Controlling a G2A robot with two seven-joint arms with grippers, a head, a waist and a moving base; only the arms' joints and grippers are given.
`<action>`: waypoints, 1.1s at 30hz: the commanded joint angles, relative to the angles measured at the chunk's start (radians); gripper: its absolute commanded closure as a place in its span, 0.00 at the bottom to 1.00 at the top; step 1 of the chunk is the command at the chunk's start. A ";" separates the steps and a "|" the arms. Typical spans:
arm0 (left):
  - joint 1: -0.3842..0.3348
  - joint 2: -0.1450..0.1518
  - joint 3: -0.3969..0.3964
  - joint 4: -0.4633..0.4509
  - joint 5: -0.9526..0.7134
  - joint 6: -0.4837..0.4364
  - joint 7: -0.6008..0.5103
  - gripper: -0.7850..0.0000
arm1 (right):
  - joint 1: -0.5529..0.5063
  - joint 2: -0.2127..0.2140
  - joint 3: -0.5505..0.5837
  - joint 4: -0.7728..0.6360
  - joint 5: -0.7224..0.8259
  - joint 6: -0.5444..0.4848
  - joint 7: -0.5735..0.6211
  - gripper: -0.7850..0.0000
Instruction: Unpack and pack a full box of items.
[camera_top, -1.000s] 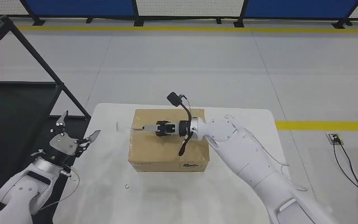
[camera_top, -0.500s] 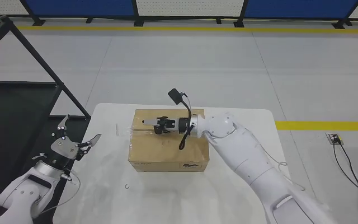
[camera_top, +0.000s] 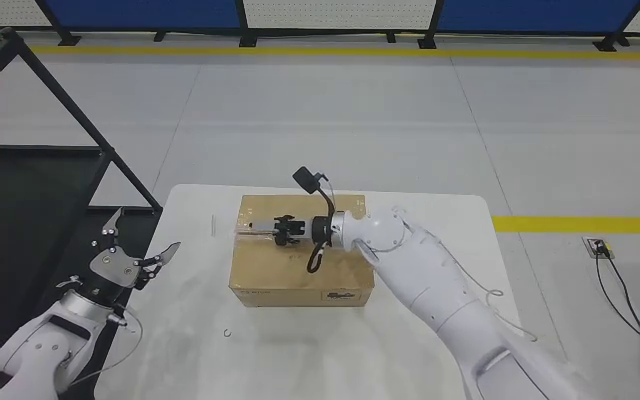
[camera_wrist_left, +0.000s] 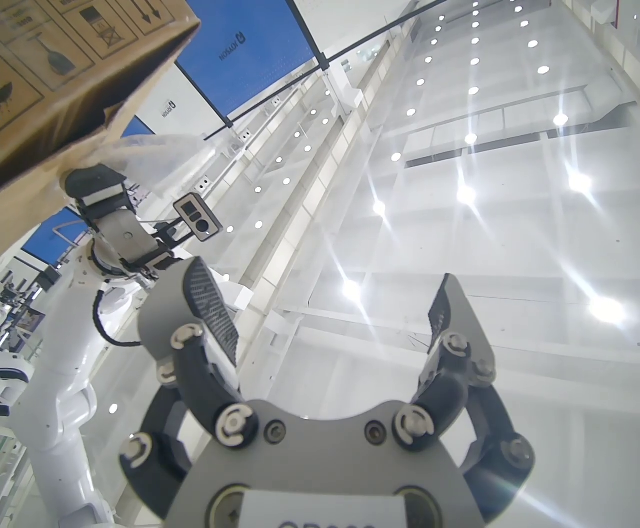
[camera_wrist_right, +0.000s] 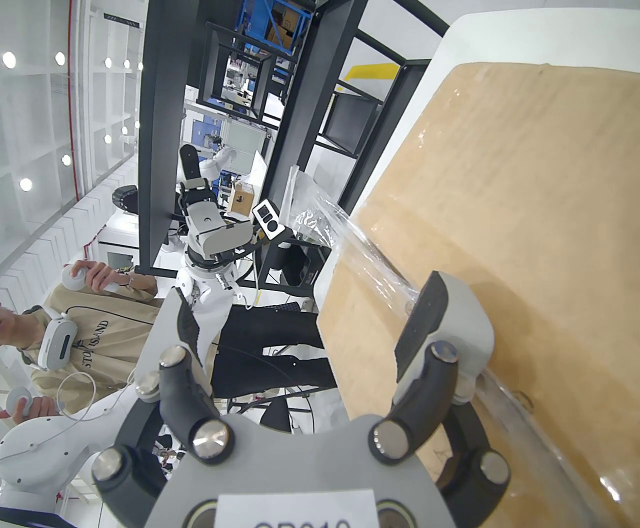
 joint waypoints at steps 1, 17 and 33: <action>0.004 -0.002 -0.002 0.002 0.002 0.002 -0.003 0.00 | 0.002 -0.007 -0.003 0.004 -0.002 -0.004 0.000 0.00; 0.060 -0.017 -0.027 -0.013 0.043 0.008 -0.038 0.00 | 0.045 -0.075 -0.016 0.073 -0.005 -0.043 -0.036 0.00; 0.019 -0.033 0.005 -0.025 0.084 0.042 -0.012 0.00 | 0.063 -0.034 0.059 0.140 -0.024 -0.042 0.110 0.00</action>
